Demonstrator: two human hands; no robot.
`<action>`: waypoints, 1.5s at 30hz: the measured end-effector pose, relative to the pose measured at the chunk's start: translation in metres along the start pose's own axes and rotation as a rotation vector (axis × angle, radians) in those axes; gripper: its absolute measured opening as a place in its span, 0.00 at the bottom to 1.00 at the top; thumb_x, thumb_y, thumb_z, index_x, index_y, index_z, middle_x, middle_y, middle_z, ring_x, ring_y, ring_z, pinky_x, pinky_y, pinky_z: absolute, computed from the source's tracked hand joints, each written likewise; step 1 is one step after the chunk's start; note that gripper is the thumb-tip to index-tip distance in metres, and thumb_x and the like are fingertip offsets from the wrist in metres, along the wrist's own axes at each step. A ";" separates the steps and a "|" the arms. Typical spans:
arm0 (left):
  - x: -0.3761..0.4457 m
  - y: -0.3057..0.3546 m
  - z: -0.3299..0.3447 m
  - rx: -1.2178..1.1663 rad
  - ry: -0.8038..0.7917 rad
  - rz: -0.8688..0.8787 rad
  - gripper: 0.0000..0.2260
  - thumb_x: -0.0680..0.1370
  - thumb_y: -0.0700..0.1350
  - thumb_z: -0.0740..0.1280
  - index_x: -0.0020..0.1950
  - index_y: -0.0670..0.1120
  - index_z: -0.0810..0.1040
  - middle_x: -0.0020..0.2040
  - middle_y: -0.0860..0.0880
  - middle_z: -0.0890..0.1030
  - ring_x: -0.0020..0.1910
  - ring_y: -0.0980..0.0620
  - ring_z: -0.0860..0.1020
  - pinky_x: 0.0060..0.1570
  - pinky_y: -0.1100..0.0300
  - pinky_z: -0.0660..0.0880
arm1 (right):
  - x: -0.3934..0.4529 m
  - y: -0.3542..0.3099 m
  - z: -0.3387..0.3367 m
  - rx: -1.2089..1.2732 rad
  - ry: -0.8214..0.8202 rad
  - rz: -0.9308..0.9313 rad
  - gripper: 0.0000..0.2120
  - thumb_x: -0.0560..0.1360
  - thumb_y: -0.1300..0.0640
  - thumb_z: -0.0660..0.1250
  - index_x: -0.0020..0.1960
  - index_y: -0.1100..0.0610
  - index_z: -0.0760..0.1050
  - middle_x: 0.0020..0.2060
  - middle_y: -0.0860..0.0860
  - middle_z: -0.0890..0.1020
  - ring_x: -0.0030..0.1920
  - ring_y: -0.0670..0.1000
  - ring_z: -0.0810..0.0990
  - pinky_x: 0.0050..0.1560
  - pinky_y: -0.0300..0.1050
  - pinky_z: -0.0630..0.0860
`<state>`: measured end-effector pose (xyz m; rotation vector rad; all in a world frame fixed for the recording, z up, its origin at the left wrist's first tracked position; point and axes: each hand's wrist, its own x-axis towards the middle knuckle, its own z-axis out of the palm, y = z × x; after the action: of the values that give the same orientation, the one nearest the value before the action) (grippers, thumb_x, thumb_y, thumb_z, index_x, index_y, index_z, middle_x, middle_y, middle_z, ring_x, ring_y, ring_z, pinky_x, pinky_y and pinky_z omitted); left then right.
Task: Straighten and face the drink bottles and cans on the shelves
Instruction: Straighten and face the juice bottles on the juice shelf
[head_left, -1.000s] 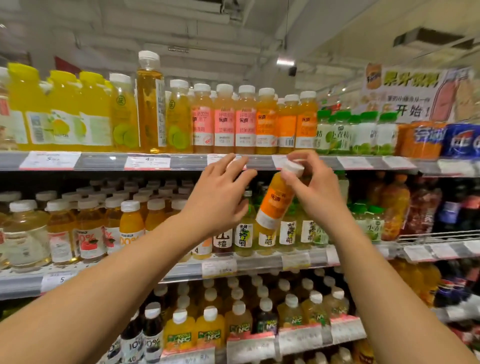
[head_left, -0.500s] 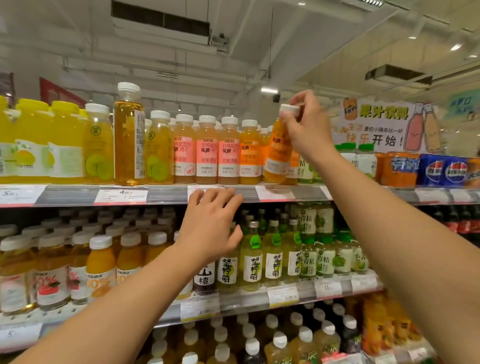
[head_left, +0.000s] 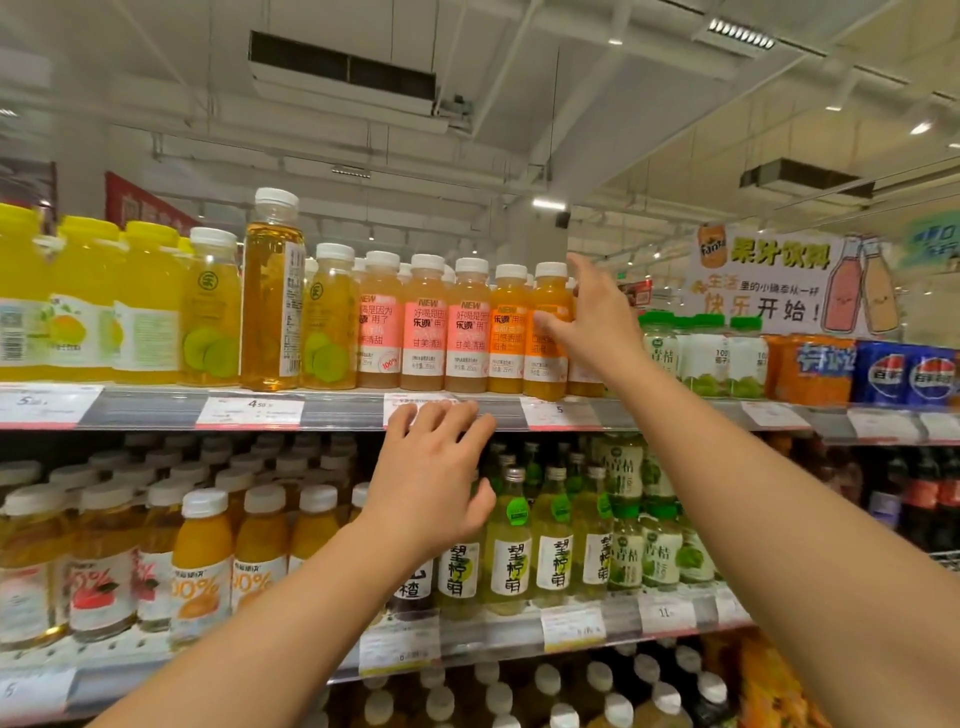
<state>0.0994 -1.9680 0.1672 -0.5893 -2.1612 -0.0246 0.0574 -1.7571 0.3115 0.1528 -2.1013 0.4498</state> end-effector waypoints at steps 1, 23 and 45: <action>0.000 0.000 0.000 0.000 0.004 -0.002 0.28 0.73 0.60 0.61 0.71 0.51 0.73 0.69 0.50 0.76 0.67 0.44 0.73 0.68 0.41 0.67 | -0.009 0.003 0.002 0.015 0.030 0.016 0.39 0.73 0.40 0.74 0.77 0.49 0.60 0.68 0.52 0.74 0.62 0.54 0.77 0.58 0.54 0.76; 0.001 0.012 -0.005 -0.001 -0.023 -0.090 0.28 0.72 0.60 0.60 0.71 0.53 0.74 0.70 0.51 0.76 0.69 0.46 0.72 0.69 0.41 0.68 | -0.067 0.024 0.041 -0.145 0.053 0.217 0.14 0.77 0.41 0.67 0.44 0.51 0.78 0.41 0.48 0.79 0.45 0.53 0.78 0.42 0.48 0.79; -0.096 0.032 -0.037 -0.073 -0.283 -0.215 0.31 0.75 0.63 0.51 0.76 0.54 0.68 0.79 0.52 0.64 0.78 0.49 0.61 0.75 0.49 0.63 | -0.206 0.028 0.037 0.175 -0.048 -0.262 0.17 0.75 0.55 0.70 0.63 0.57 0.79 0.62 0.55 0.81 0.63 0.58 0.77 0.63 0.58 0.76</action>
<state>0.1890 -1.9869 0.1107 -0.4177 -2.5003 -0.1448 0.1320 -1.7593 0.1143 0.5387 -2.0508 0.4748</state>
